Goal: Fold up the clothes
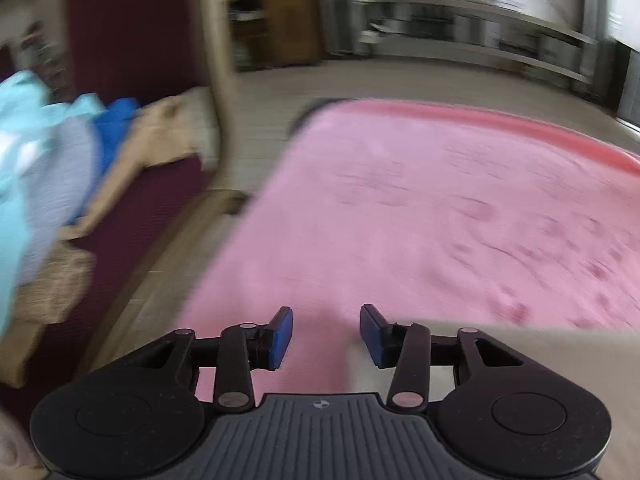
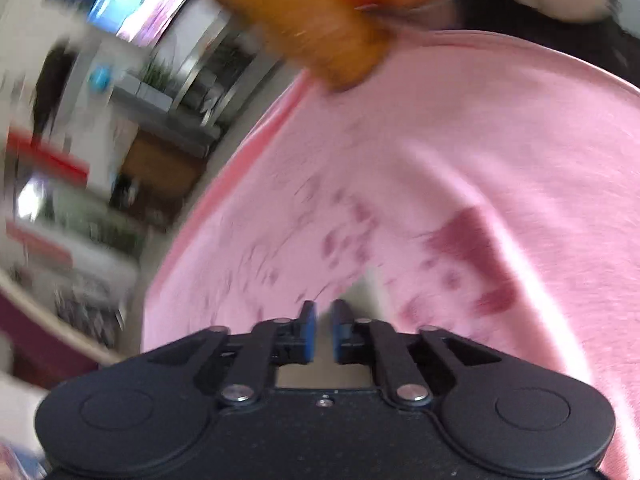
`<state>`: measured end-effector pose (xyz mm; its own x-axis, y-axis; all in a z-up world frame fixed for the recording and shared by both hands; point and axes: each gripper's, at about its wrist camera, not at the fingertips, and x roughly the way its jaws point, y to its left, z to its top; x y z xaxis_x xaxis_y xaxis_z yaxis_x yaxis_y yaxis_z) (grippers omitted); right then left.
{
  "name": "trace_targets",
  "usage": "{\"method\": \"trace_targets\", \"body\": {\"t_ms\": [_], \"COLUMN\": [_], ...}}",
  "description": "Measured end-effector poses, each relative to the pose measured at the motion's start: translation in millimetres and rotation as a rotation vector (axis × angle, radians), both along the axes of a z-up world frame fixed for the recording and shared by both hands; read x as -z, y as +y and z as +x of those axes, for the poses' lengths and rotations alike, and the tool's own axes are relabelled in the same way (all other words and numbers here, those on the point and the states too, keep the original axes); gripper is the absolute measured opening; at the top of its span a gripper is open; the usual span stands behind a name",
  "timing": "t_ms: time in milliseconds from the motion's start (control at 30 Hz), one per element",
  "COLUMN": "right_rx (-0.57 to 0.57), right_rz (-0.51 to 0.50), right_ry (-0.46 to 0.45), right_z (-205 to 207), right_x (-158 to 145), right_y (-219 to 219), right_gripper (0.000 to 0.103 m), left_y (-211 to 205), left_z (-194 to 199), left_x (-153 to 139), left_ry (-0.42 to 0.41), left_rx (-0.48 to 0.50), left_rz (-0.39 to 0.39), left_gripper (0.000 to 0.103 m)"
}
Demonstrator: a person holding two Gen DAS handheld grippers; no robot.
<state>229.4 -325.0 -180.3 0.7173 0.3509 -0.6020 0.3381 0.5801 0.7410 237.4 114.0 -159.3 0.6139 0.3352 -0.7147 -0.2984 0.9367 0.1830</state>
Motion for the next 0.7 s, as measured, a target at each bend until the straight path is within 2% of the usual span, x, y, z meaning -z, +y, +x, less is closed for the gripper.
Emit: {"method": "trace_targets", "body": {"t_ms": [33,67,100,133,233,333,400,500,600,700], "right_rx": [0.058,0.109,0.161,0.194,0.218,0.156,0.116,0.049,-0.016,-0.079], "right_rz": [-0.007,-0.037,-0.076,-0.087,0.055,0.153,0.145,0.108,0.066,0.045], "right_ry": [0.0,0.004,0.012,0.01,-0.037,-0.127,-0.172,-0.185,-0.166,-0.119], "right_z": [-6.0,-13.7,-22.1,-29.8,-59.2,-94.6,-123.6,-161.6,-190.5,-209.3], "right_x": [-2.8,-8.5,-15.4,-20.8,-36.7,-56.7,-66.4,-72.5,-74.3,-65.3], "right_y": [-6.4,-10.5,-14.1,-18.2,-26.6,-28.9,-26.9,-19.1,-8.9,5.3], "right_gripper": [0.009,0.015,0.02,0.02,0.02,0.022,0.027,0.027,0.028,0.03], "left_y": [6.8,13.8,20.8,22.6,27.9,15.1,7.2,0.1,-13.1,-36.9], "left_z": [0.6,-3.8,-8.3,-18.4,-48.8,-89.4,-120.4,-156.2,-182.7,-201.7], "left_x": [-0.8,-4.7,-8.7,-17.7,-45.0,-72.2,-79.9,-74.8,-59.3,-43.6], "left_ry": [0.018,0.015,0.012,-0.005,-0.057,-0.146,-0.179,-0.151,-0.066,0.009], "left_rx": [-0.059,-0.095,-0.131,-0.125,-0.105,0.006,0.067,0.148,0.234,0.336], "left_rz": [0.035,0.022,0.009,-0.021,-0.109,-0.123,-0.118,-0.182,-0.243,-0.226], "left_gripper": [0.03,0.027,0.027,0.027,0.027,0.04,0.04,0.04,0.039,0.039]}}
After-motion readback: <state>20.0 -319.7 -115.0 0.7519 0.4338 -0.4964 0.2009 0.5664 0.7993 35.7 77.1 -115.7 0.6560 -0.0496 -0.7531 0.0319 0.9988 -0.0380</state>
